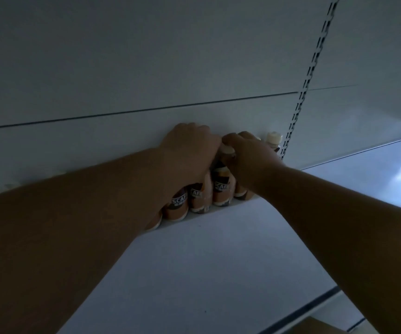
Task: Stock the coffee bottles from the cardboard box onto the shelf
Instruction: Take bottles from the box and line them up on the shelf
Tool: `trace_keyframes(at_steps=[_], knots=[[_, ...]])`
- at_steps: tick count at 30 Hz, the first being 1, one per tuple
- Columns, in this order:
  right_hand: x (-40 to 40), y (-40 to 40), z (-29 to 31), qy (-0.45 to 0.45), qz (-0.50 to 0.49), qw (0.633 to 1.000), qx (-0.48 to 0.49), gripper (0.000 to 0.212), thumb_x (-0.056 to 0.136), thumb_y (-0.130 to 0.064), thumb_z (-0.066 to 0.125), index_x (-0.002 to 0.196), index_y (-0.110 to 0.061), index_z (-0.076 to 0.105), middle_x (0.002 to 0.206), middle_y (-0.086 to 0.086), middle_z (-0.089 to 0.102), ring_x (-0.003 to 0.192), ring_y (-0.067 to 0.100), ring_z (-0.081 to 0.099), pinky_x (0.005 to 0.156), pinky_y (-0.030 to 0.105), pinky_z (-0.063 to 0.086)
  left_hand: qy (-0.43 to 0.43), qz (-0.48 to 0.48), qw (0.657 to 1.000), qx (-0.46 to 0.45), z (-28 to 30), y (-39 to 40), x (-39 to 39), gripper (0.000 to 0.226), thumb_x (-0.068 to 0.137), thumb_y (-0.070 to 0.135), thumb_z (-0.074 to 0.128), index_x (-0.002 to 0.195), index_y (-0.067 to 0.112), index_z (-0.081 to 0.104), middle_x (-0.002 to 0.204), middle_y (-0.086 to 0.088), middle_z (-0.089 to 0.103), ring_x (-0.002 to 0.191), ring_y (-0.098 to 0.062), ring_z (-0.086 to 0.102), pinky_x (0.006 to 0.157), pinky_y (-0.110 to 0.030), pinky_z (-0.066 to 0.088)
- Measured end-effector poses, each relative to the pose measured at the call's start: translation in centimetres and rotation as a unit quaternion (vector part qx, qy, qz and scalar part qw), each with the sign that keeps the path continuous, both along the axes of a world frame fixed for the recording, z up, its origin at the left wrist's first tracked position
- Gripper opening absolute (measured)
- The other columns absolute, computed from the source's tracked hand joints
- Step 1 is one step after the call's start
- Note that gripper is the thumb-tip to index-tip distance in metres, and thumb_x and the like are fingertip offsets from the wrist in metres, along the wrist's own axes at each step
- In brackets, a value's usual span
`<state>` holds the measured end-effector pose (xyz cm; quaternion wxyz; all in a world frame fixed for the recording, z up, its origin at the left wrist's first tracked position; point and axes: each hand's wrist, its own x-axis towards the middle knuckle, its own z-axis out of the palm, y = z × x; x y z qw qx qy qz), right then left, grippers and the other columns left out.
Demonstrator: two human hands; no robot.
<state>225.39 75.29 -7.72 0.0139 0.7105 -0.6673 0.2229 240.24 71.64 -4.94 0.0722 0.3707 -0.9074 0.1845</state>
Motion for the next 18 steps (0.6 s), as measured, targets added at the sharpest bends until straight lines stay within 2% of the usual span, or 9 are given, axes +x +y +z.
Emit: trace_keyframes(at_steps=[2,5,8,12,15,18], knots=[[-0.4,-0.3,0.5,-0.01,0.001,1.0,-0.006,0.032,0.092,-0.029,0.06,0.121,-0.019,0.05,0.112,0.007,0.057,0.095,0.025,0.059,0.077,0.036,0.05,0.008,0.004,1.0,0.014,0.4,-0.5,-0.4,0.028,0.086,0.03,0.061,0.109,0.013,0.061,0.102,-0.011,0.061,0.091,-0.029,0.059,0.074,-0.038,0.046],[-0.9,-0.6,1.2,-0.009,-0.007,1.0,-0.003,0.029,0.089,-0.03,0.064,0.109,-0.016,0.049,0.097,0.006,0.057,0.085,0.022,0.056,0.072,0.035,0.048,-0.007,0.003,1.0,0.005,0.6,-0.9,-0.8,0.03,0.084,0.041,0.064,0.101,0.016,0.062,0.095,-0.008,0.062,0.083,-0.026,0.059,0.067,-0.035,0.042],[-1.0,-1.0,1.5,0.017,0.003,1.0,0.018,0.03,0.09,-0.027,0.063,0.115,-0.014,0.05,0.107,0.009,0.061,0.089,0.021,0.054,0.072,0.033,0.042,-0.016,0.01,1.0,-0.019,0.6,-0.8,-0.9,0.029,0.085,0.042,0.062,0.097,0.016,0.063,0.091,-0.008,0.063,0.078,-0.025,0.057,0.064,-0.033,0.038],[-1.1,-1.6,2.1,0.028,0.031,0.997,0.058,0.033,0.093,-0.023,0.059,0.124,-0.016,0.052,0.116,0.007,0.06,0.094,0.018,0.052,0.076,0.03,0.039,-0.026,0.048,0.998,-0.032,0.1,-0.7,-0.3,0.032,0.087,0.045,0.06,0.096,0.014,0.065,0.093,-0.008,0.063,0.081,-0.026,0.059,0.064,-0.034,0.038],[-1.1,-1.9,2.2,0.039,0.046,0.995,0.077,0.036,0.091,-0.03,0.06,0.124,-0.019,0.052,0.113,0.008,0.06,0.094,0.021,0.054,0.074,0.031,0.039,-0.007,0.044,0.999,-0.024,-0.1,-0.4,-0.7,0.033,0.087,0.043,0.061,0.1,0.012,0.064,0.099,-0.01,0.061,0.084,-0.027,0.06,0.066,-0.035,0.038],[-0.9,-2.1,2.1,0.053,0.047,0.994,0.08,0.038,0.089,-0.033,0.065,0.12,-0.019,0.05,0.104,0.009,0.062,0.086,0.024,0.056,0.068,0.033,0.042,-0.003,0.047,0.999,0.023,0.0,-0.2,-1.1,0.038,0.086,0.041,0.064,0.11,0.011,0.061,0.105,-0.011,0.059,0.089,-0.028,0.059,0.068,-0.034,0.038]])
